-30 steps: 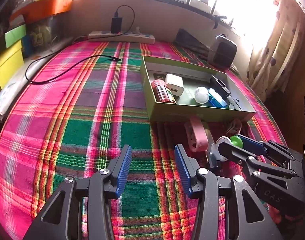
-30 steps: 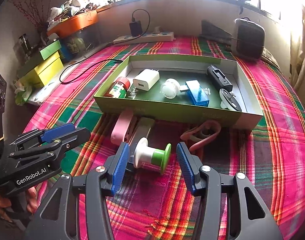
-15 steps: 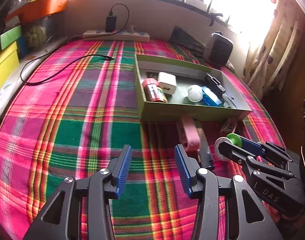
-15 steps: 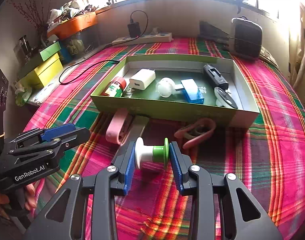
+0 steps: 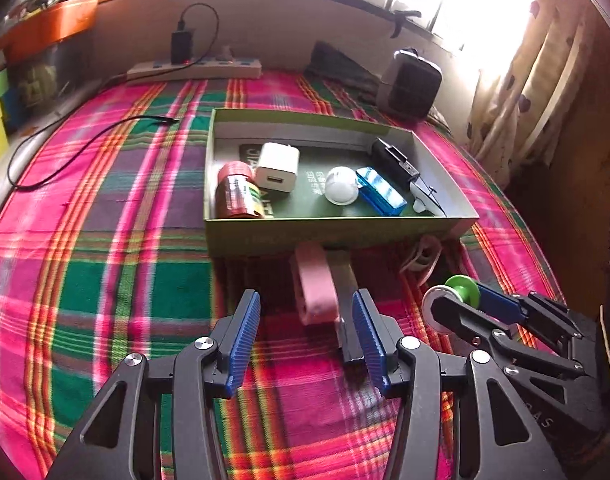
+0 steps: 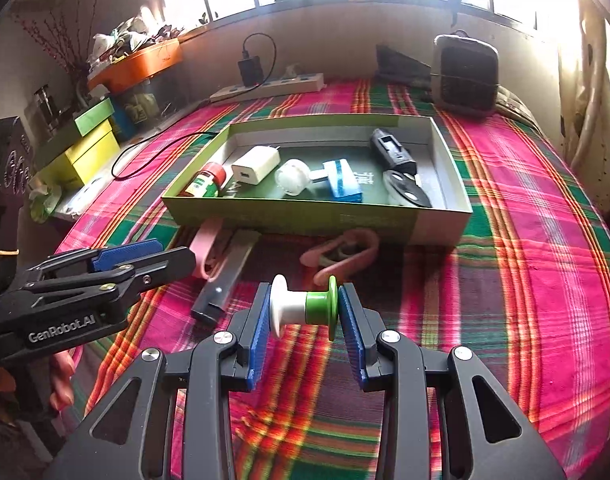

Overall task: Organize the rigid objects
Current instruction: 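Grasp the pink clip with left gripper while right gripper holds the spool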

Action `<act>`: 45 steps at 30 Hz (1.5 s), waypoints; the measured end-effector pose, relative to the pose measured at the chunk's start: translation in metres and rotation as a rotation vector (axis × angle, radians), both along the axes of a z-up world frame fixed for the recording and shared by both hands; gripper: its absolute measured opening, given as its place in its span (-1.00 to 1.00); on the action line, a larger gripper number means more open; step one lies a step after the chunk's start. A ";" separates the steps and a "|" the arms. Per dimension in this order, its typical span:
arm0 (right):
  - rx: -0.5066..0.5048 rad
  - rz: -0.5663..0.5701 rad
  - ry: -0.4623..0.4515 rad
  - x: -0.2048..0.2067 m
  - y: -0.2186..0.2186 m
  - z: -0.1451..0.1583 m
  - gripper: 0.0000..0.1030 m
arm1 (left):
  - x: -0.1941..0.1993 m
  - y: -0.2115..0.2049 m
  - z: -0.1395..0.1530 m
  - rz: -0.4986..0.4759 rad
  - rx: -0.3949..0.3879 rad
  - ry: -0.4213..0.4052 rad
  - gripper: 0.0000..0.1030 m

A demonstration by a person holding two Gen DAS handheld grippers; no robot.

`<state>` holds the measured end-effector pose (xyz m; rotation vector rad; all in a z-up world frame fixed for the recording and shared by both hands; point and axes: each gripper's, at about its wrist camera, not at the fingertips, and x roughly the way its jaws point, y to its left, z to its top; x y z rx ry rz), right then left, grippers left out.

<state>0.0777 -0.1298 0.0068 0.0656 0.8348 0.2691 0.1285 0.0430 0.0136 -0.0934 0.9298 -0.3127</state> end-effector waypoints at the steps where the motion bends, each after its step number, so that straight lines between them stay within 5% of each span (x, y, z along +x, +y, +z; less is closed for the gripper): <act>1: 0.004 0.000 -0.002 -0.001 -0.002 0.000 -0.32 | 0.001 -0.002 -0.001 0.004 0.019 0.001 -0.08; 28: 0.036 -0.005 0.006 0.003 -0.017 -0.004 -0.32 | 0.019 -0.013 -0.010 0.028 0.182 -0.026 -0.09; 45: 0.034 -0.004 0.012 0.004 -0.018 -0.006 -0.32 | 0.015 -0.006 -0.009 0.051 0.175 -0.038 -0.67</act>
